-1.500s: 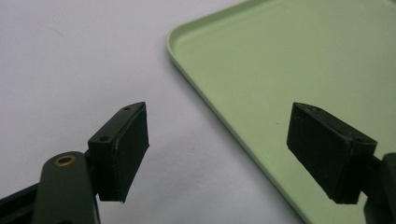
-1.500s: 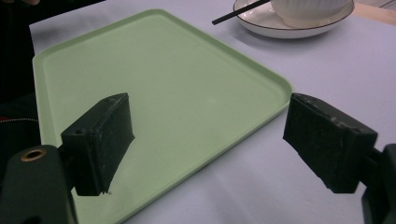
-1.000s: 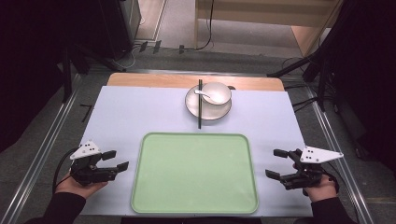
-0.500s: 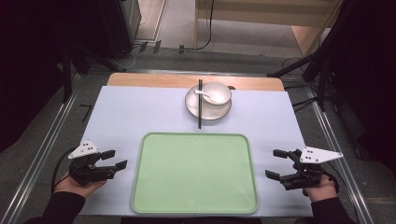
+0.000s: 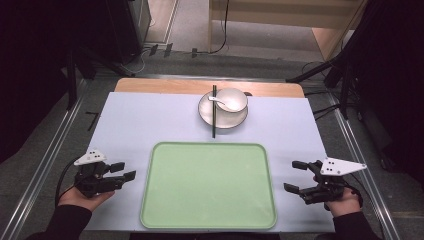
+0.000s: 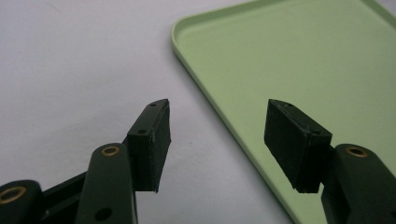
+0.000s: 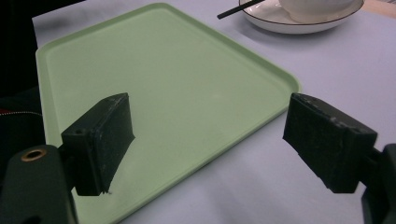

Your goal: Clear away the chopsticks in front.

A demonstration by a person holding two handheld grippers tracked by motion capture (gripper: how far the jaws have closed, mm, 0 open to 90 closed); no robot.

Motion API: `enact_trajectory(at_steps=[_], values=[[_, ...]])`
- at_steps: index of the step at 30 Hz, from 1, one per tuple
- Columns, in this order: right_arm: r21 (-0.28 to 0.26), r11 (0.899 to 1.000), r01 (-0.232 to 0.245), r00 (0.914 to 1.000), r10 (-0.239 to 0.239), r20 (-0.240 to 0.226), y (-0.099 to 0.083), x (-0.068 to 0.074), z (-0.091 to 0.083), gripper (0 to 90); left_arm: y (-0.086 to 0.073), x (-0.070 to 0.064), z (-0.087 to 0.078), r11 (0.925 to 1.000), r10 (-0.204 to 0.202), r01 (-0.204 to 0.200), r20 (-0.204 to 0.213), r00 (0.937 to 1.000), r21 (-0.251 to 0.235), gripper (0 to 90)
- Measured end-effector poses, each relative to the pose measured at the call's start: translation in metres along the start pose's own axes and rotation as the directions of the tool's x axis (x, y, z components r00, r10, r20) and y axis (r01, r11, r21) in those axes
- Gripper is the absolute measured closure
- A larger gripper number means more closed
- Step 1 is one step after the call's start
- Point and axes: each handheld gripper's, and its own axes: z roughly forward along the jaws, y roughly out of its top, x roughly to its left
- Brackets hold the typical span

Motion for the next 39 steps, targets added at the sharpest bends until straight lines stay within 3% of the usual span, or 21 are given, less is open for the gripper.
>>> enact_trajectory(at_steps=[6, 7, 8, 10, 13, 21, 23, 29, 32, 39], values=[[0.005, 1.0, 0.002, 1.0, -0.002, 0.0, 0.0, 0.001, 0.0, 16.3, 0.006, -0.004, 0.002, 0.9999, -0.007, 0.007, -0.001, 1.0, 0.013, 39.5], [0.006, 1.0, 0.002, 1.0, -0.002, -0.001, 0.0, 0.001, 0.0, 16.3, 0.007, -0.004, 0.003, 0.9998, -0.015, 0.015, 0.001, 0.9999, 0.015, 39.8], [0.005, 1.0, 0.004, 1.0, -0.004, -0.002, 0.0, 0.0, 0.001, 16.3, 0.011, -0.005, 0.003, 0.9978, -0.058, 0.058, -0.013, 0.9982, 0.032, 39.8], [0.006, 1.0, 0.007, 1.0, -0.007, -0.002, 0.0, 0.0, 0.001, 16.3, 0.013, -0.005, 0.004, 0.9972, -0.065, 0.066, -0.019, 0.9977, 0.036, 39.6], [0.015, 1.0, 0.005, 1.0, -0.005, 0.002, -0.001, 0.0, 0.0, 16.4, 0.019, -0.009, 0.005, 0.999, -0.037, 0.038, -0.022, 0.9991, 0.023, 38.3], [0.015, 1.0, 0.003, 1.0, -0.003, 0.007, -0.004, 0.002, -0.003, 16.4, 0.037, -0.023, 0.011, 0.9979, -0.052, 0.053, -0.019, 0.9985, 0.038, 38.1], [0.017, 1.0, 0.006, 0.9999, -0.006, 0.01, -0.004, 0.002, -0.004, 16.4, 0.043, -0.028, 0.013, 0.9991, -0.028, 0.028, -0.005, 0.9996, 0.033, 37.1], [0.016, 1.0, -0.001, 0.9999, 0.001, 0.014, -0.006, 0.004, -0.006, 16.4, 0.058, -0.026, 0.022, 0.9983, -0.01, 0.01, 0.013, 0.9999, 0.057, 37.0], [0.013, 1.0, -0.009, 0.9998, 0.009, 0.016, -0.007, 0.004, -0.007, 16.4, 0.069, -0.024, 0.029, 0.998, -0.014, 0.012, 0.041, 0.9991, 0.062, 36.4], [0.009, 1.0, -0.014, 0.9998, 0.014, 0.017, -0.008, 0.004, -0.008, 16.4, 0.095, -0.028, 0.048, 0.9982, 0.005, -0.008, 0.053, 0.9986, 0.06, 35.9]])
